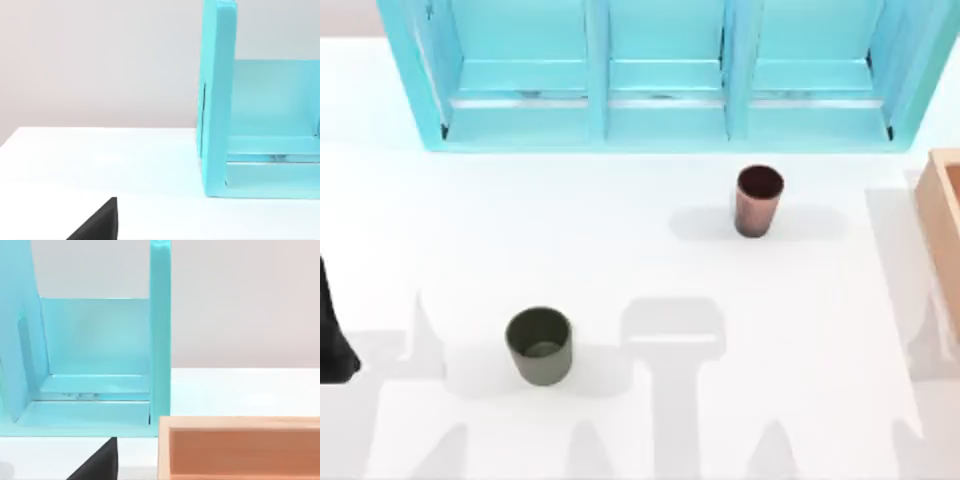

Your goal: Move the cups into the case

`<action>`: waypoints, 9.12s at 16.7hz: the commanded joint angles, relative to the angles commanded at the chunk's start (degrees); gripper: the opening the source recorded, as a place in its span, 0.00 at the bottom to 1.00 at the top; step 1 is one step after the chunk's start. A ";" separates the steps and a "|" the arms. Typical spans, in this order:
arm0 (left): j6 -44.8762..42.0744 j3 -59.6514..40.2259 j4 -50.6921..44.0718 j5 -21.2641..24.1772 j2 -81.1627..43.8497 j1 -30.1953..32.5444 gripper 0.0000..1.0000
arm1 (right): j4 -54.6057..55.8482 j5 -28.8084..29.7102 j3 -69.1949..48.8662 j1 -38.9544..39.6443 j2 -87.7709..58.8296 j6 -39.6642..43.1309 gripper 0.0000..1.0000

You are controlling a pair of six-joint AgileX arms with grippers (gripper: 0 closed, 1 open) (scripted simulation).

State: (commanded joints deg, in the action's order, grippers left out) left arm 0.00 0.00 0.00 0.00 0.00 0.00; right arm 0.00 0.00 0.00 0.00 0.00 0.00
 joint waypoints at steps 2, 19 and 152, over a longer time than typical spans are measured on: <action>0.00 0.00 0.00 0.00 0.00 0.00 1.00 | 0.00 0.00 0.00 0.00 0.00 0.00 1.00; 0.00 0.00 0.00 0.00 0.00 0.00 1.00 | -54.59 3.19 -74.49 2.97 -76.40 -13.40 1.00; 0.00 0.00 0.00 0.00 0.00 0.00 1.00 | -62.88 -0.43 -55.60 -24.33 -76.72 23.94 1.00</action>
State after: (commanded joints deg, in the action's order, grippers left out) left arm 0.00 0.00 0.00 0.00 0.00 0.00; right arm -62.88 -0.43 -55.60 -24.33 -76.72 23.94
